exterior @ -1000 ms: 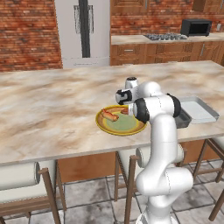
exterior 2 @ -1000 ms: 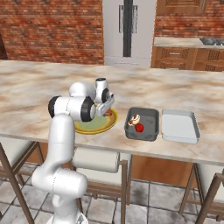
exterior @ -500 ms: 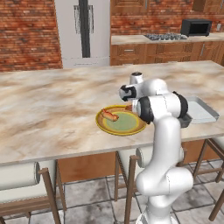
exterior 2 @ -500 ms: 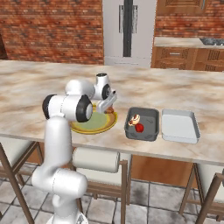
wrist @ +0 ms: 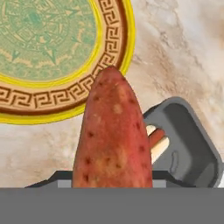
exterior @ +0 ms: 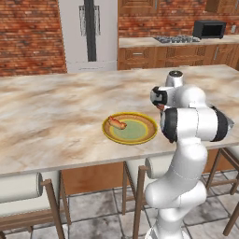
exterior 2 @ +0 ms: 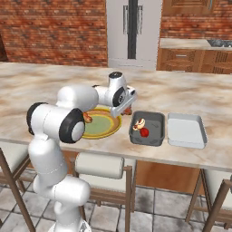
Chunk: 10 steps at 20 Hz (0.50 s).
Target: Place one cooked food and one vegetable from the large plate to each tupperware container.
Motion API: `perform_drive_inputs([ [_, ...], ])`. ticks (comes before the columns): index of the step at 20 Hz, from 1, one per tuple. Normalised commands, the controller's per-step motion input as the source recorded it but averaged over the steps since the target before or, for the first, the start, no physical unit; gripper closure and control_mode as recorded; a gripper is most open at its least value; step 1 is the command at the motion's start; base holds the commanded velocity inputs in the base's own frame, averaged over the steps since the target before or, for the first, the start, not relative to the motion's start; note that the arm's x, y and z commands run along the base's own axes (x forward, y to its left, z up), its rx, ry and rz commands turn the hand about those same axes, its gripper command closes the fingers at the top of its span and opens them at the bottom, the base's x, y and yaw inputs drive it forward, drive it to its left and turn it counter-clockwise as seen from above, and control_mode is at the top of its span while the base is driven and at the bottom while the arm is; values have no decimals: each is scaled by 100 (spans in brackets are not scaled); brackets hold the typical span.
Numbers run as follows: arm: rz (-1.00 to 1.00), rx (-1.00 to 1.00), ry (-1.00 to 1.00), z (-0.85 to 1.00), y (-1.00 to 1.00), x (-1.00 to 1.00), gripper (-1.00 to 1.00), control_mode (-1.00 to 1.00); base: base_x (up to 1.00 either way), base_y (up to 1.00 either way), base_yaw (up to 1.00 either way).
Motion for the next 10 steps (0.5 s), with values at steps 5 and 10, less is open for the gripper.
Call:
perform_drive_inputs([
  [5,-39,0,-3,51,-100,-36,100,-100,0,0,0],
  [10,-46,6,0,58,-100,-14,100,-100,0,0,0],
])
